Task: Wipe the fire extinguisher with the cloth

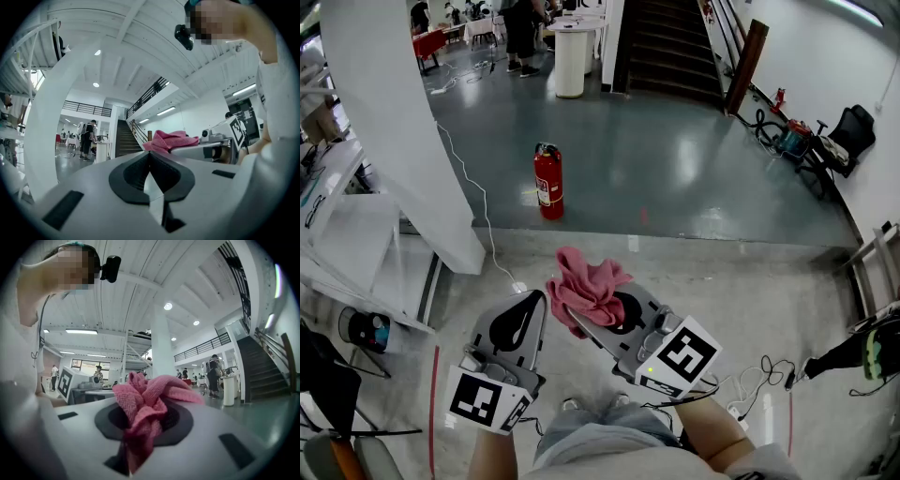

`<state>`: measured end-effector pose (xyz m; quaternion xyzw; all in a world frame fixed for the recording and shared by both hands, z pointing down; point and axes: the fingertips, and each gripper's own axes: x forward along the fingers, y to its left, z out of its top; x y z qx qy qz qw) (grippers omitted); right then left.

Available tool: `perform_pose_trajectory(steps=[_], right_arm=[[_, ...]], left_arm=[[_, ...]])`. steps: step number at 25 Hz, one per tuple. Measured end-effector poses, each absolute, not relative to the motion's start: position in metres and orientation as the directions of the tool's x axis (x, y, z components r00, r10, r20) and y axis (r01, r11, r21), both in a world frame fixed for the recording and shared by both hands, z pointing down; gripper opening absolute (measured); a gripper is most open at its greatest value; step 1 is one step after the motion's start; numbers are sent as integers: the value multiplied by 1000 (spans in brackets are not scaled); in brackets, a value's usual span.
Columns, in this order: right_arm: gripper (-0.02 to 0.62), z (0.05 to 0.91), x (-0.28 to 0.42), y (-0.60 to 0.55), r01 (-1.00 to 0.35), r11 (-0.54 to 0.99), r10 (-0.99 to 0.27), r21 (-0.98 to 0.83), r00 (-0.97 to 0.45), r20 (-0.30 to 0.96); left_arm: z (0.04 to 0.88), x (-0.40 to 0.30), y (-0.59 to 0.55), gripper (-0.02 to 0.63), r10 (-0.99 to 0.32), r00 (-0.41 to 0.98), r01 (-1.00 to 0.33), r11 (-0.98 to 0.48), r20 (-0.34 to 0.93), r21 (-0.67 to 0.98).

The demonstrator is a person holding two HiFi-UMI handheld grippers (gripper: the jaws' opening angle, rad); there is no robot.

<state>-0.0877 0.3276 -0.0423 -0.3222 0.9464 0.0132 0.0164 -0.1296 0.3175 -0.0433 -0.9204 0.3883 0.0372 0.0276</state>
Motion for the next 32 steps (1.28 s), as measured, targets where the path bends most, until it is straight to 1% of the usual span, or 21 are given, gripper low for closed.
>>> perform_pose_trajectory(steps=[9,13,15,18,21,26,32], right_arm=[[97,-37,-122,314,-627,778,-626,41,-779,-43],[97,-31,-120,298,-642,767,-641,22,-767,-24],[98,-31,-115,289,-636,772,-635,5,-772,-35],[97,-33,-102,268,-633,774,-631,16,-774,-57],[95,-32,-86,237,-625,777,-624,76,-780,-41],[92,-38,-53,170,-552,830,-550,81,-834,-45],[91,-49,7,88,-490,868,-487,85,-872,-50]], left_arm=[[-37,-160,299,9,-681,726,-686,-726,-97,-39],[-34,-160,284,9,-668,739,-673,-738,-90,-47],[-33,-157,274,9,-669,739,-674,-737,-84,-51],[-32,-151,255,9,-681,728,-686,-726,-80,-56],[-32,-140,230,9,-698,711,-703,-708,-79,-67],[-39,-105,168,9,-742,666,-746,-660,-77,-86],[-50,-48,93,9,-790,604,-797,-597,-107,-91]])
